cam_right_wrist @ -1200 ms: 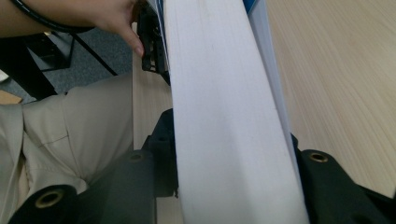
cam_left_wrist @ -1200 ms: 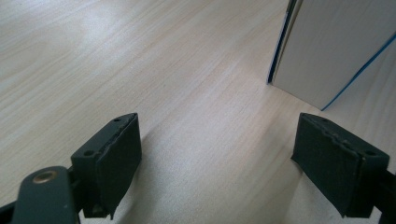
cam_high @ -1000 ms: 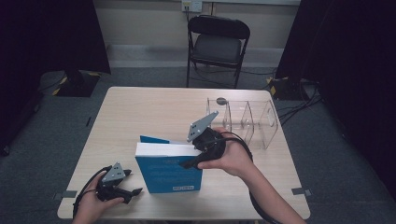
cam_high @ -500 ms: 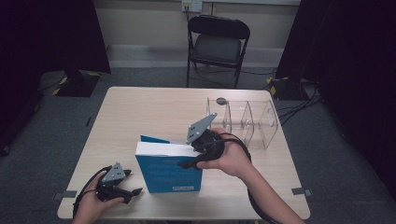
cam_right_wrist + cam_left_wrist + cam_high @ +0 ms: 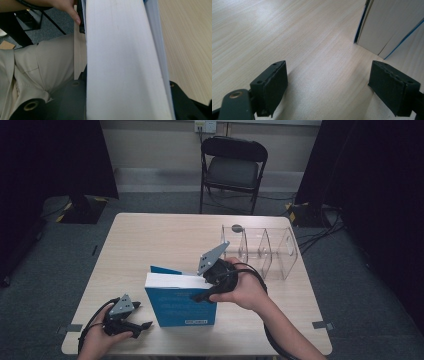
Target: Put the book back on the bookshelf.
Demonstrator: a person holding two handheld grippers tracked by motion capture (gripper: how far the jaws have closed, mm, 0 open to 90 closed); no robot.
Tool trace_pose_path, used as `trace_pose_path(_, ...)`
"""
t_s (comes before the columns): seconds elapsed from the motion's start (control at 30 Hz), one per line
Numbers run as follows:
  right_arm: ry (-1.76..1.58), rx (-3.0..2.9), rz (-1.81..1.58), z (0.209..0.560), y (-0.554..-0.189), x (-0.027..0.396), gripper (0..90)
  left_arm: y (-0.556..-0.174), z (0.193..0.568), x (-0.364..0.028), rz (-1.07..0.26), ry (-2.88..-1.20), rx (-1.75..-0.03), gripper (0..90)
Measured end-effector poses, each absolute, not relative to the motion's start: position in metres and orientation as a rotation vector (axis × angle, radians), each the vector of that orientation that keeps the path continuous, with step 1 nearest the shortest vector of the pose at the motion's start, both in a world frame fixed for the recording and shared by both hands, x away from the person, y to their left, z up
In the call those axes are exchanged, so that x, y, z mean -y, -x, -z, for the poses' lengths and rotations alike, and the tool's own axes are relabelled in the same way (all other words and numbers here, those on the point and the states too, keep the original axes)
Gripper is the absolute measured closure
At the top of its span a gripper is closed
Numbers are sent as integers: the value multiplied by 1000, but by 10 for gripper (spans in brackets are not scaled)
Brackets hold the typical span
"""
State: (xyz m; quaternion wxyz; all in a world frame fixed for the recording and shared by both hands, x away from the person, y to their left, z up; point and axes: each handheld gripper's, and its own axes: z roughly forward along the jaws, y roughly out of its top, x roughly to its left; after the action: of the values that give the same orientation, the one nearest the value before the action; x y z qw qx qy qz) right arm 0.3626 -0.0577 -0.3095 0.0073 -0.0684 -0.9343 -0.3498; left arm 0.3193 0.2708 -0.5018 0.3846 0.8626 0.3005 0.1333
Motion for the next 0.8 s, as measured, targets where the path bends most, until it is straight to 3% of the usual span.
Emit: trace_pose_path(0.8,355,2967,1143,310,-354,57,623,-320,502,-271,-335,-2199,-766,151)
